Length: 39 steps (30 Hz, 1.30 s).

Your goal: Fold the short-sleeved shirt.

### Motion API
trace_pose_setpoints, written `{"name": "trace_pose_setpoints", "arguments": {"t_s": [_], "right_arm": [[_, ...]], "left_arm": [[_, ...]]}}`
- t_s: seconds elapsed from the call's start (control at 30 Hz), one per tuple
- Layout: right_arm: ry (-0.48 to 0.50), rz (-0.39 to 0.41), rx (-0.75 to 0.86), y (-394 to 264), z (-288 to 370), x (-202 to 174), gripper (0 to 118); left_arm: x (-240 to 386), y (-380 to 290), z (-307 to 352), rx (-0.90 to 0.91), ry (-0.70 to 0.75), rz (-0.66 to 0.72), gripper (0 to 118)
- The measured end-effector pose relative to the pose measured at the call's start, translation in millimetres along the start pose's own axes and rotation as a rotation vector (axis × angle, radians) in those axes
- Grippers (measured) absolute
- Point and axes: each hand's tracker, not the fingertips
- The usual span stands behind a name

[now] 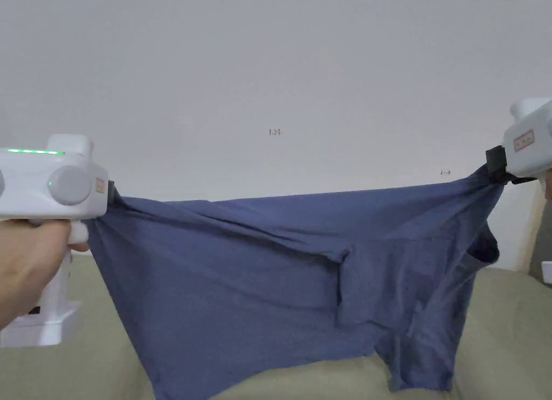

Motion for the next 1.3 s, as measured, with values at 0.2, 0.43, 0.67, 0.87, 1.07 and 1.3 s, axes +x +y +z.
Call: {"name": "trace_pose_setpoints", "arguments": {"t_s": [0.2,0.43,0.67,0.87,1.07,1.3], "right_arm": [[0.019,-0.035,-0.131,-74,-52,-1,3],[0.070,-0.073,-0.285,-179,-73,5,3],[0.119,-0.099,-0.375,-274,3,1,3],[0.156,-0.149,-0.406,-343,103,6,3],[0.173,-0.241,-0.422,-406,207,19,3],[0.170,-0.271,-0.472,-473,290,20,3]], "left_arm": [[11,-61,-35,-0.111,-0.024,-0.025,3],[12,-145,-49,-0.239,-0.064,-0.055,3],[-16,-223,-8,-0.328,-0.126,-0.039,2],[-51,-280,82,-0.364,-0.166,-0.064,3],[-100,-338,160,-0.419,-0.199,0.008,3],[-137,-402,244,-0.479,-0.183,0.071,3]]}}
